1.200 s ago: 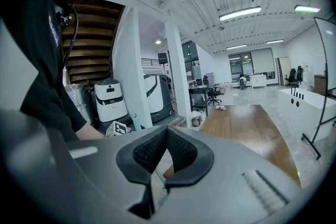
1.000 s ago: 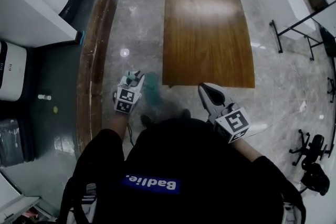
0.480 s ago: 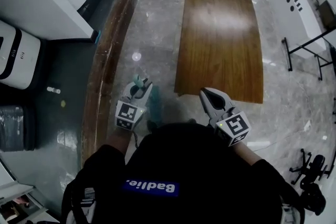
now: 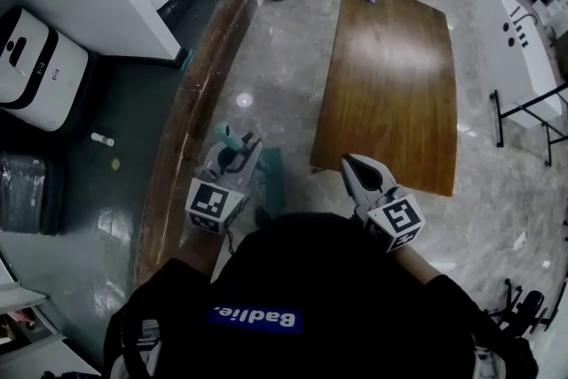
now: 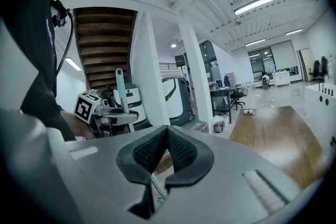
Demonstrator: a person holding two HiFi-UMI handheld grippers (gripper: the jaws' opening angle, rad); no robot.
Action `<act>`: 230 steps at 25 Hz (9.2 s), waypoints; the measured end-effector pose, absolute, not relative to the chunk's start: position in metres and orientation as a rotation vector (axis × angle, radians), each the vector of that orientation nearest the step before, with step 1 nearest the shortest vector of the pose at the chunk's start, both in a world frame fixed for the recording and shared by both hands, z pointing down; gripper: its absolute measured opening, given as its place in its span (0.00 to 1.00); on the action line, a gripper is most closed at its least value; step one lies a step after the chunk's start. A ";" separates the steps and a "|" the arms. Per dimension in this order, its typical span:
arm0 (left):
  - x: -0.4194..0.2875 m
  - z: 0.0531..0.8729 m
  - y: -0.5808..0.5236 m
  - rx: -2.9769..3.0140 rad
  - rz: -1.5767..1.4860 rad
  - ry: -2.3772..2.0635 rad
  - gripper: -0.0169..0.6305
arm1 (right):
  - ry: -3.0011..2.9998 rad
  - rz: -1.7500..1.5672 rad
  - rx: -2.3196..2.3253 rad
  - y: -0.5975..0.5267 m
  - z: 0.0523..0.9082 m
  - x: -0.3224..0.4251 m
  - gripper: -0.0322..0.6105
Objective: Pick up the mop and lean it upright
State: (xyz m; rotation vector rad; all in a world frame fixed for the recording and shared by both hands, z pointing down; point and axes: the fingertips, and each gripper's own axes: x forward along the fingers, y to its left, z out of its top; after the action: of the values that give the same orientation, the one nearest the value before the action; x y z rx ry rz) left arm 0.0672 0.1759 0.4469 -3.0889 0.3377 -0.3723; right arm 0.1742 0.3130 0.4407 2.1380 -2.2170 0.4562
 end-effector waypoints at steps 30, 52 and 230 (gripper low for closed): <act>0.004 0.386 0.173 -3.095 -0.271 0.368 0.17 | -2.365 0.493 1.901 0.242 0.448 0.103 0.06; -0.106 0.358 0.091 -3.076 -0.114 0.577 0.17 | -2.488 0.486 1.662 0.142 0.447 -0.016 0.06; -0.033 0.422 -0.726 -2.853 -0.852 1.050 0.49 | -2.697 0.575 1.188 -0.625 0.475 0.096 0.06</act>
State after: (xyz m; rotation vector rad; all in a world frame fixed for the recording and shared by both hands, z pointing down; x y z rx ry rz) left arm -0.0328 -0.7262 0.4220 -2.8530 1.0503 -0.8519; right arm 0.0959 -0.6249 0.4754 1.1883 -2.6967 0.5748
